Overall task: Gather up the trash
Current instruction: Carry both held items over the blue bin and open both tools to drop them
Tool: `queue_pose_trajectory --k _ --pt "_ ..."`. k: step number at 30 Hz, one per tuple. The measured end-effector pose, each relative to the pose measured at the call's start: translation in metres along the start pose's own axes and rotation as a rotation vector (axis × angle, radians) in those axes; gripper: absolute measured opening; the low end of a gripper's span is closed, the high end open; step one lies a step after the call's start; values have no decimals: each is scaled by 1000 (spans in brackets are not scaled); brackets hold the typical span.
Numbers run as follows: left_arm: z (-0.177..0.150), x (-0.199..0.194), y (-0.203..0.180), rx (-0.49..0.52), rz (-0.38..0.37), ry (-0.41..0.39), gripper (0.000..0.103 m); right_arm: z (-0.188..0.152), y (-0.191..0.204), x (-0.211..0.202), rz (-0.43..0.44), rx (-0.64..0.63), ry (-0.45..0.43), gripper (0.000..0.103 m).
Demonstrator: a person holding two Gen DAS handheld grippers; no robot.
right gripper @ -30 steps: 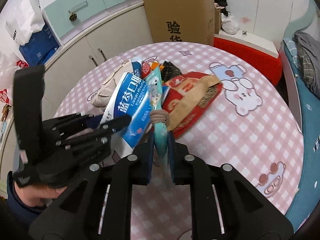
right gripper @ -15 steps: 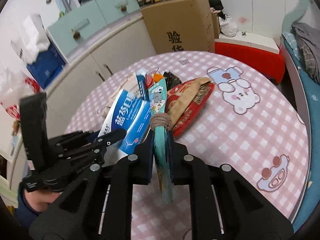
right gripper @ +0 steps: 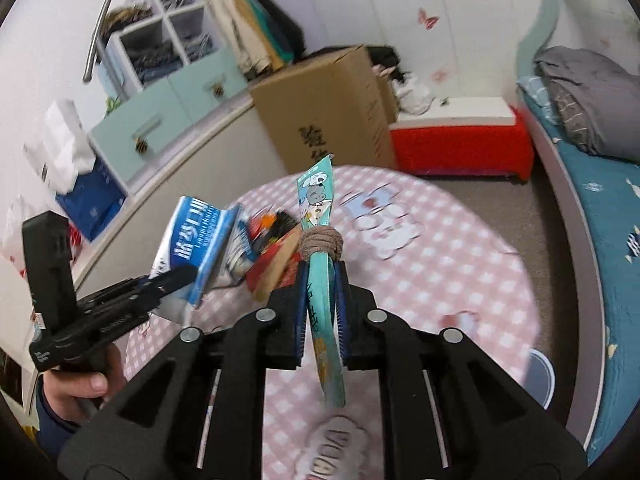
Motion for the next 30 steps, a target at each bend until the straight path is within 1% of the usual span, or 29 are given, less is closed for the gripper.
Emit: queue_pose_trajectory --k 5,6,9,13,14,17,22,27,30 --pt "13 7 -58 63 -82 -15 16 8 -45 -32 -67 43 -55 13" --pt "14 10 -75 77 -108 -12 16 9 -57 -41 -86 56 -70 13" --pt "16 20 -116 115 -171 3 16 10 -90 -64 -145 88 -104 13" --pt "7 36 -169 160 -248 42 16 5 -137 -92 -234 136 -134 13" --pt "3 43 -186 171 -272 60 16 2 -148 -97 -253 148 -137 13" --pt "-9 60 -218 201 -311 107 16 -11 -188 -114 -336 187 -133 13" --pt "-43 99 -275 249 -367 230 16 -38 -237 -127 -410 245 -104 13" --pt "-78 133 -313 296 -389 335 16 -67 -274 -126 -458 290 -53 13" --pt "-99 154 -331 338 -378 388 16 -86 -294 -116 -482 312 -5 13"
Point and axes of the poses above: each gripper's, at about its wrist camera, not at the fingertips, and x roughly the way its jaws point, y to its left, z to its top, the point moved 8 cm from there along x, roughly the way its jaws point, and after that the axes turned 7 degrees about -y, right-handed, at the moved point
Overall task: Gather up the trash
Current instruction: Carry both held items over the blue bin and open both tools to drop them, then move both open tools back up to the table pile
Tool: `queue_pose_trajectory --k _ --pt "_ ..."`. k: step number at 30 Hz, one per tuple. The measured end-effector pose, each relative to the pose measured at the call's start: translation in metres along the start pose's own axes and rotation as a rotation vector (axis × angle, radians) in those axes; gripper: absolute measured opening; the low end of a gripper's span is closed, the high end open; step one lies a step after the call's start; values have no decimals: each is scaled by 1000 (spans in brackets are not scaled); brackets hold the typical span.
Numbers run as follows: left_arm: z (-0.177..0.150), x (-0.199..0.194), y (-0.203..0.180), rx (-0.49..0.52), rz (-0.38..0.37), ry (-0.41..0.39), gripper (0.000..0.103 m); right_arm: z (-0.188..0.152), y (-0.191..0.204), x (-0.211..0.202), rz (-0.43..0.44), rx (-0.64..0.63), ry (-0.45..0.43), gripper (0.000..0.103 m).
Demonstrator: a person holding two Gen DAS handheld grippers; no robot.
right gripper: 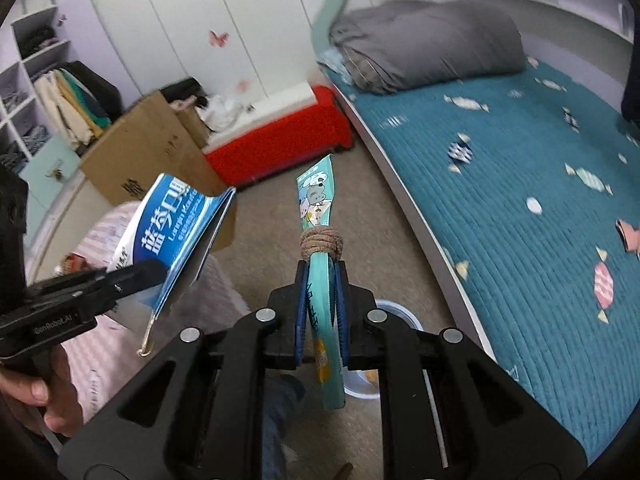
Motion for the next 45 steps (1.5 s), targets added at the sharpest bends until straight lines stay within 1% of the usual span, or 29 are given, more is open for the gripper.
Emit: queue_pose_trajectory --k 4,7,11,16,20,22,23,24,25,26,28,30,32,34,35,36,38,40,43,45 --pt "-8 36 -7 27 21 77 17 -20 -22 31 -23 29 69 13" --pt "-15 60 -10 28 22 137 17 -36 -35 51 -31 50 119 13" --pt "-27 89 -12 37 42 211 18 -58 -51 80 -39 79 186 13" --pt "-34 116 -8 43 71 269 18 -80 -63 112 -41 112 262 13" --pt "-41 133 -4 37 93 301 20 -106 -71 148 -17 159 350 14" --pt "-44 142 -2 45 121 311 20 -121 -77 165 -9 190 402 15" --pt "-47 146 -1 45 130 318 20 -125 -79 170 2 213 413 26" --pt "-48 149 0 45 136 325 20 -129 -83 174 4 240 416 40" --pt "-50 152 1 44 142 333 20 -131 -87 176 -4 257 411 70" --pt "-52 154 4 44 146 340 20 -131 -90 176 -9 269 403 74" --pt "-56 161 6 45 154 358 20 -133 -95 174 -3 305 397 74" --pt "-61 167 6 48 156 379 20 -130 -102 168 -21 327 378 77" --pt "-67 174 6 43 153 405 20 -121 -106 158 -26 353 345 78" --pt "-74 181 7 30 138 441 35 -114 -111 151 -33 360 316 80" --pt "-75 182 6 29 135 450 63 -110 -111 147 -34 362 302 82" --pt "-74 182 5 37 142 453 85 -104 -111 142 -38 361 285 83" --pt "-70 181 3 68 171 426 87 -97 -112 134 -47 358 258 89" --pt "-66 179 4 70 186 410 90 -89 -113 125 -67 358 234 91" --pt "-58 171 7 9 161 379 90 -81 -114 115 -83 368 209 96" --pt "-51 163 3 -1 147 341 90 -77 -111 109 -95 363 198 97"
Point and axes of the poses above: each gripper's, at about its wrist camera, not at the fingertips, and x roughly the way its jaws point, y to its left, z to its top, the point moved 8 cm from there along x, roughly the way its jaws point, and after that the axes turned 7 degrees about -y, right-handed, at the moved point
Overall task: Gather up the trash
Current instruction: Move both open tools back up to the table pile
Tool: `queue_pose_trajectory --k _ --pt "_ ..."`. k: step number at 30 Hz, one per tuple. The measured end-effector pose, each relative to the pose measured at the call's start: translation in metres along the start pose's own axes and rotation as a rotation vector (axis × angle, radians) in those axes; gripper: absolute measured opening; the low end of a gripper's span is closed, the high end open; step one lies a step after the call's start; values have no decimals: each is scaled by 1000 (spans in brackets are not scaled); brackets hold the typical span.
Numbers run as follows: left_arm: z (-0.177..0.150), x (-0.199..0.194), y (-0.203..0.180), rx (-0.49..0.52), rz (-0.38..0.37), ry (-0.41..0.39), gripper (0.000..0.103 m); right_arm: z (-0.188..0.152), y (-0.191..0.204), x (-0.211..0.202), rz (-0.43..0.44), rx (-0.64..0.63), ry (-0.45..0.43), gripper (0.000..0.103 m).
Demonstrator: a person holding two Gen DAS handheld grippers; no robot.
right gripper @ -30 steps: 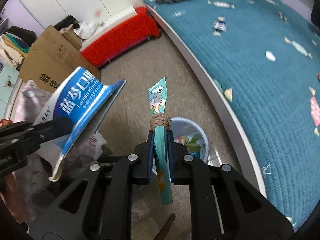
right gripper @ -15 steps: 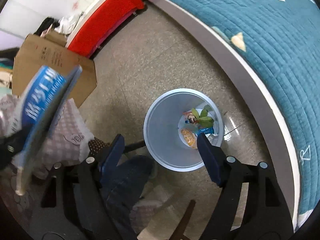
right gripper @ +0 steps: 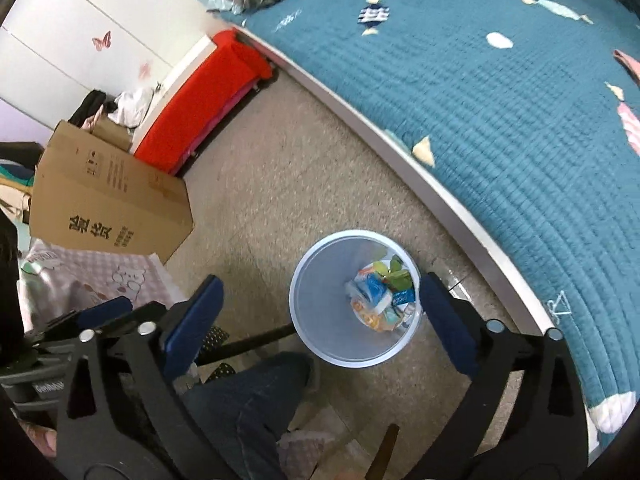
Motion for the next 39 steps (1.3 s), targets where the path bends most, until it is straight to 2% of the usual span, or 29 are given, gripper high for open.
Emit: queue_pose_trajectory --k 9,19,28,34,39 --pt "13 -72 -18 19 -72 -178 90 9 18 -41 -29 -22 -69 97" --pt "9 -158 -4 6 -90 -358 90 19 59 -95 -20 -84 -161 97" --pt "-4 -224 31 4 -67 -498 90 21 127 -136 35 -167 -232 97" --pt "-15 -263 64 -38 -52 -583 90 18 182 -161 92 -238 -271 97" --pt "-32 -292 101 -78 -9 -651 90 4 230 -169 143 -304 -273 97"
Point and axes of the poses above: each gripper's, at about its wrist camera, not at the fingertips, and x roughly the way its jaws point, y to its left, z to its top, the point moved 8 cm from there along x, roughly the way its jaws point, and after that the axes turned 7 degrees about -y, right-handed, at the moved point
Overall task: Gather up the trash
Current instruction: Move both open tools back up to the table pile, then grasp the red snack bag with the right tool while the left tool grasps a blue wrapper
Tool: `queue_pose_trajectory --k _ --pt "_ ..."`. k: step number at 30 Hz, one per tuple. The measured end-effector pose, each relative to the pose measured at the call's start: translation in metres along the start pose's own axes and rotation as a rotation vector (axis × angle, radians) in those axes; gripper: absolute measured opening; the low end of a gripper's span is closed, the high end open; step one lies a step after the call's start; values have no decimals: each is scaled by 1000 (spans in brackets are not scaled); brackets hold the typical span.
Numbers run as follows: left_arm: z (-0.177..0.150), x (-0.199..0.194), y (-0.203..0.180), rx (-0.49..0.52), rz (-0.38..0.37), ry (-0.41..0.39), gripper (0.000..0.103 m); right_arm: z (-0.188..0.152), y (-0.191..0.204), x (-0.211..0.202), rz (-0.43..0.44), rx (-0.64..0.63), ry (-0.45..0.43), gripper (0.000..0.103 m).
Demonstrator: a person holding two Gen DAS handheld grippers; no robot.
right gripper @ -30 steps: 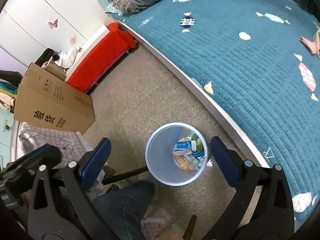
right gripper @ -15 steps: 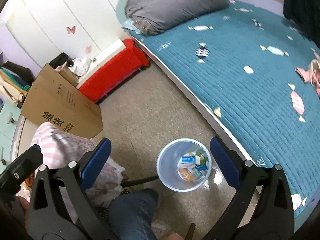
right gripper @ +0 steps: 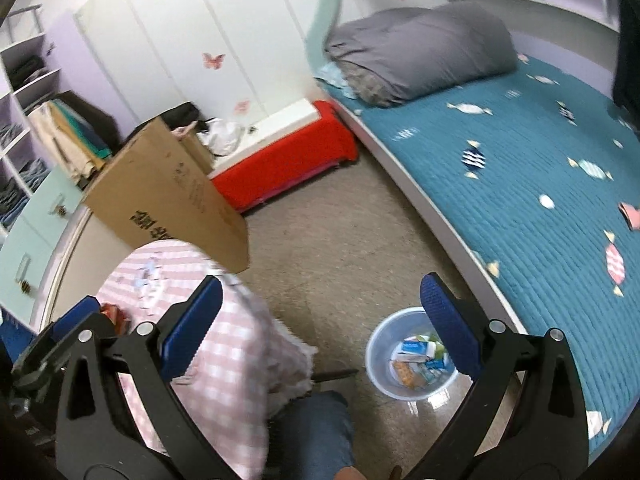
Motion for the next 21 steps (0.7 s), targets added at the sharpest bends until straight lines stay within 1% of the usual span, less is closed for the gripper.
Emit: queue_pose_trajectory --k 7,13,16,21 --pt "-2 -39 72 -86 73 -52 90 -9 76 11 87 -81 26 97" --pt "-13 -74 135 -155 164 -86 90 -24 141 22 157 -155 65 97" --pt "-20 -86 165 -186 206 -93 90 -36 168 30 187 -186 89 97" --pt "-43 -110 219 -255 296 -101 90 -67 216 50 245 -239 159 97"
Point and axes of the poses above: each gripper's, at about its wrist camera, not at the fingertips, and x roughly the way its jaws point, y to its left, z to its top, the point moved 8 cm from there along x, roughly the way its jaws point, and after that the axes turned 7 degrees about -y, right-handed, at the moved point
